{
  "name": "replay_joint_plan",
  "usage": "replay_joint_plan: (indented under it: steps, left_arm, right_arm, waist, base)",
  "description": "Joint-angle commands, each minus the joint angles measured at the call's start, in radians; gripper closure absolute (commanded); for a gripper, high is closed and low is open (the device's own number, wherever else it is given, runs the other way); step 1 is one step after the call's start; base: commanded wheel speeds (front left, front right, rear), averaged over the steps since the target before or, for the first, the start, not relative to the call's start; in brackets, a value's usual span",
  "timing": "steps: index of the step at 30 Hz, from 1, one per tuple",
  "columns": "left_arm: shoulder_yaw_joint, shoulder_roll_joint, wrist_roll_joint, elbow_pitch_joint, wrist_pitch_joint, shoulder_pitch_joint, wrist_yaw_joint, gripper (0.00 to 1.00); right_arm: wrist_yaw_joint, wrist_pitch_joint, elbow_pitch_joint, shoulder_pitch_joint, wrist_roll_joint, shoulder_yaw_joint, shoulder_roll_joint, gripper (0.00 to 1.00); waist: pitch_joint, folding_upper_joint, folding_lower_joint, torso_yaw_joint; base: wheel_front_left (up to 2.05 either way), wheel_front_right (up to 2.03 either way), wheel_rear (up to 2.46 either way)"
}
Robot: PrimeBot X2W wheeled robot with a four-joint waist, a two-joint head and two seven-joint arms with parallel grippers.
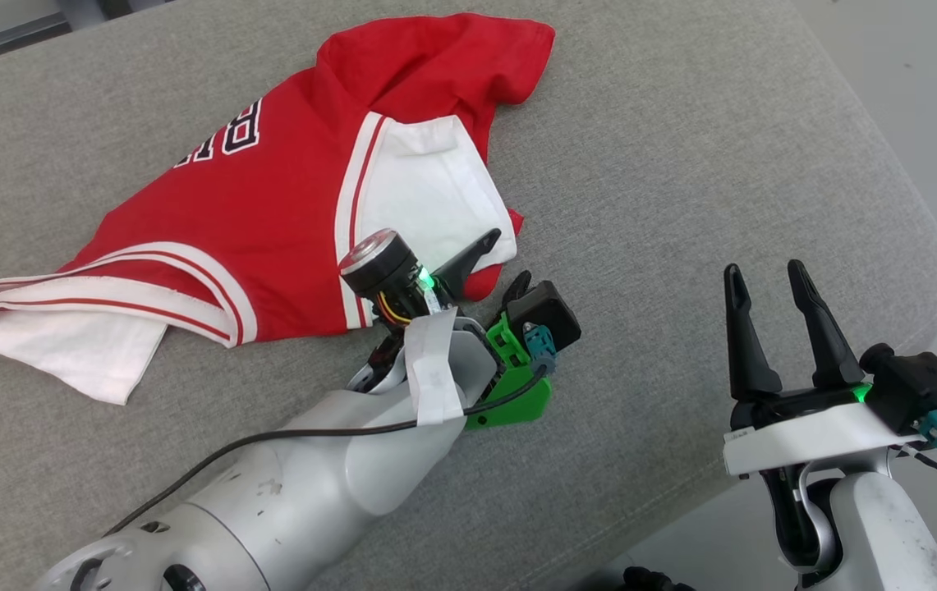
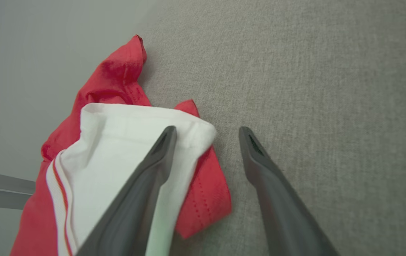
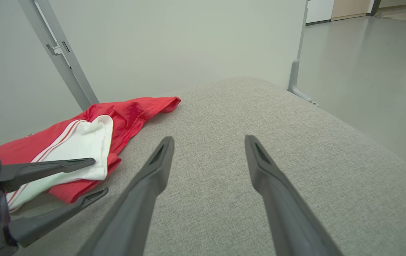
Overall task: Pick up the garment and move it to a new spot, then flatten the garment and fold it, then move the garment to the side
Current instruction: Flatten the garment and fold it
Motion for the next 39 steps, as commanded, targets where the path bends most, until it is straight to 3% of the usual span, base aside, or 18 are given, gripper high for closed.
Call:
replay_joint_plan:
  steps: [1,3,4,12,17,21,25,30,39]
  left_arm:
    - [-0.004,0.005,-0.005,0.0,-0.004,-0.024,0.008,0.6]
    - [-0.012,0.005,-0.009,-0.009,-0.006,-0.025,0.011,0.93]
    - [-0.015,0.005,-0.012,-0.015,-0.006,-0.027,0.013,1.0]
    - [-0.024,0.005,-0.068,-0.073,-0.017,-0.031,0.026,1.0]
    - [0.003,0.004,-0.161,-0.147,-0.085,0.001,0.043,1.0]
    - [0.036,0.011,-0.196,-0.182,-0.158,0.023,0.082,1.0]
    - [0.078,0.082,-0.219,-0.248,-0.228,0.079,0.118,1.0]
    - [0.117,0.219,-0.245,-0.395,-0.266,0.183,0.179,1.0]
    - [0.175,0.438,-0.281,-0.614,-0.277,0.359,0.293,1.0]
  right_arm:
    - [-0.001,0.0,0.003,-0.011,0.005,0.001,0.001,0.0]
    - [-0.001,0.0,0.004,-0.012,0.004,0.0,0.002,0.0]
    - [-0.001,0.0,0.004,-0.012,0.004,-0.002,0.001,0.0]
    - [-0.001,0.0,0.006,-0.018,-0.001,-0.006,0.002,0.0]
    - [-0.001,0.0,0.0,-0.004,-0.01,-0.021,0.002,0.0]
    - [-0.001,0.0,-0.004,0.019,-0.017,-0.036,-0.006,0.0]
    - [-0.001,0.0,-0.008,0.04,-0.021,-0.046,-0.019,0.0]
    - [-0.001,0.0,-0.013,0.06,-0.026,-0.053,-0.042,0.0]
    - [-0.001,0.0,-0.014,0.015,-0.037,-0.031,-0.141,0.0]
  waist:
    - [0.003,0.0,0.0,0.007]
    - [0.004,0.0,0.0,0.012]
    - [0.004,0.0,0.0,0.015]
    - [-0.008,0.0,0.0,0.042]
    - [-0.026,0.0,0.0,0.072]
    - [-0.05,0.0,0.0,0.113]
    - [-0.08,0.0,0.0,0.165]
    - [-0.117,0.0,0.0,0.238]
    - [-0.141,0.0,0.0,0.37]
  base:
    - [0.0,0.0,0.0]
    - [0.0,0.0,0.0]
    - [0.0,0.0,0.0]
    - [0.0,0.0,0.0]
    - [0.0,0.0,0.0]
    - [0.0,0.0,0.0]
    - [0.0,0.0,0.0]
    - [0.0,0.0,0.0]
    - [0.0,0.0,0.0]
